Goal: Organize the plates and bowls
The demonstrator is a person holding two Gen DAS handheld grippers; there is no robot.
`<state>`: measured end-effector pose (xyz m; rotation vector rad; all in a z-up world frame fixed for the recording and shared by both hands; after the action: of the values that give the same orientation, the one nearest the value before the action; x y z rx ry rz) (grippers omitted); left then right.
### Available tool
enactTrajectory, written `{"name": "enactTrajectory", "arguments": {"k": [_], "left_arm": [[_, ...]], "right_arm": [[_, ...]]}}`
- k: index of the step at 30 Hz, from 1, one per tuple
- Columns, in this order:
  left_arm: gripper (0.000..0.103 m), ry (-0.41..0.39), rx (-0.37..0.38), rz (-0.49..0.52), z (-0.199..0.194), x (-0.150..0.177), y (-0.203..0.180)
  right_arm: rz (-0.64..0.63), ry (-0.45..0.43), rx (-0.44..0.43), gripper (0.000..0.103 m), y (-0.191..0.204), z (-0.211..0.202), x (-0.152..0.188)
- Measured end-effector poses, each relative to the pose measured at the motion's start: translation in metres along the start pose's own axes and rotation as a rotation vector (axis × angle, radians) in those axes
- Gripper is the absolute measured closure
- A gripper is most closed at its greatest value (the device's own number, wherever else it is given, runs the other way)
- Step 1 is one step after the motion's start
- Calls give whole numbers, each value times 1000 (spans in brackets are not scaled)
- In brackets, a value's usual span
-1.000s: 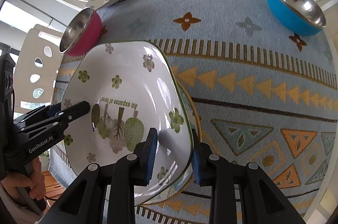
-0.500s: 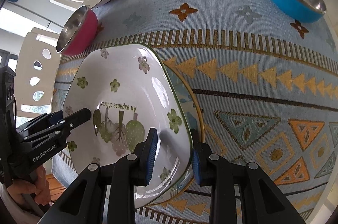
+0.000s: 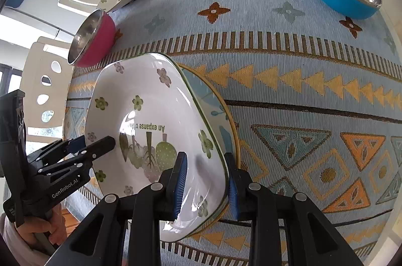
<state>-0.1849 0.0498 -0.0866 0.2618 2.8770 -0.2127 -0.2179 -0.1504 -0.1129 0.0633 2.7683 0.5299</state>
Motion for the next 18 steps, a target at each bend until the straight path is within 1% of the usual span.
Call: {"name": "enactTrajectory", "arguments": {"k": [2, 14, 18], "left_arm": [[68, 8, -2, 2, 2, 3, 0], [68, -10, 7, 13, 2, 3, 2], [68, -13, 5, 16, 3, 0, 1]], "right_arm": [[2, 7, 6, 74, 0, 0, 2], [-8, 28, 36, 75, 4, 2, 5], [4, 25, 34, 75, 2, 1, 4]]}}
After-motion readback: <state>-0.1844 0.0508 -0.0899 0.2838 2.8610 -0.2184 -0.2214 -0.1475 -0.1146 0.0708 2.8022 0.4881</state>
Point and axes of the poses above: each gripper's, at about its wrist camera, not at the fingertips, and z roughly the way its jaws point, y to its left, x to its underside, the point moved 7 cm from there along z, roughly the way its jaws point, and after that the axes turned 11 degrees about -y, right-handed, at the moved point
